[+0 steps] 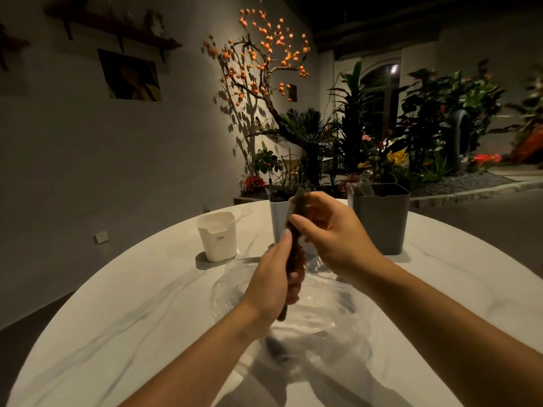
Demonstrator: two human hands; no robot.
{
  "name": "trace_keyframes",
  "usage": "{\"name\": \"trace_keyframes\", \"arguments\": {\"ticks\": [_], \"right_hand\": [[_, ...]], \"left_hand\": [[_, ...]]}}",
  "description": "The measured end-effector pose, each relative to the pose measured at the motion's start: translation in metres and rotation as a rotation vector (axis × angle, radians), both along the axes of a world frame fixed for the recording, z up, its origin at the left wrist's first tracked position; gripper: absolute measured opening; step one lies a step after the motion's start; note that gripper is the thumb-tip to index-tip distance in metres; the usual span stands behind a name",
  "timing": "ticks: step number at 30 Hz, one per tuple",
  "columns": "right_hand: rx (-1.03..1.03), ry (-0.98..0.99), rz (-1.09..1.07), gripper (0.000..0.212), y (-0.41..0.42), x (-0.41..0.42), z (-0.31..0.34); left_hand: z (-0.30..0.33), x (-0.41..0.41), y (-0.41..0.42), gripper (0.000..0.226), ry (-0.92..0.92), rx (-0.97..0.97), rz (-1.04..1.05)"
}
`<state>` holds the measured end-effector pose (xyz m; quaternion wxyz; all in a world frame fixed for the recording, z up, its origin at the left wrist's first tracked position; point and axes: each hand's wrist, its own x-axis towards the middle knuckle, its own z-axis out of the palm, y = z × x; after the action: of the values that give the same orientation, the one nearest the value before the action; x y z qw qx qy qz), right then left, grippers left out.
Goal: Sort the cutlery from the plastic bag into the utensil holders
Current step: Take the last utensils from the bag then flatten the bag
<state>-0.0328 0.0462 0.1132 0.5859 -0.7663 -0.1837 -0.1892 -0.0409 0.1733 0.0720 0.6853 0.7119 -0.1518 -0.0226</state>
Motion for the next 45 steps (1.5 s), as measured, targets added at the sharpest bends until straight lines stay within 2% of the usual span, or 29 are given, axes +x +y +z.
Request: {"name": "trace_keyframes", "arguments": {"ticks": [3,8,13,18,22,26,28,34,45], "right_hand": [[0.032,-0.008,0.000,0.033,-0.005,0.004,0.009],[0.141,-0.001,0.109,0.024,-0.017,0.013,0.027],[0.148,0.042,0.161,0.035,-0.025,0.025,0.036],[0.006,-0.057,0.068,0.051,-0.028,0.038,0.052],[-0.017,-0.131,0.017,0.043,-0.028,0.047,0.063],[-0.069,-0.185,-0.046,0.044,-0.031,0.058,0.068],[-0.093,-0.208,-0.072,0.045,-0.035,0.062,0.070],[-0.106,-0.294,-0.138,0.044,-0.050,0.074,0.085],[-0.185,-0.429,-0.303,0.047,-0.108,0.106,0.113]], "left_hand": [[0.008,0.005,-0.004,0.042,-0.055,-0.003,-0.020],[0.023,0.017,-0.008,0.038,-0.102,-0.021,0.025],[0.028,0.027,-0.009,0.037,-0.055,0.026,-0.094],[0.039,0.039,-0.014,0.034,-0.068,0.083,-0.102],[0.048,0.054,-0.017,0.033,-0.119,0.122,-0.073],[0.050,0.072,-0.016,0.013,-0.232,0.128,0.028],[0.051,0.080,-0.015,0.014,-0.297,0.149,0.069],[0.075,0.105,-0.032,0.011,-0.341,0.142,0.016],[0.120,0.158,-0.109,0.008,-0.418,0.103,0.008]]}}
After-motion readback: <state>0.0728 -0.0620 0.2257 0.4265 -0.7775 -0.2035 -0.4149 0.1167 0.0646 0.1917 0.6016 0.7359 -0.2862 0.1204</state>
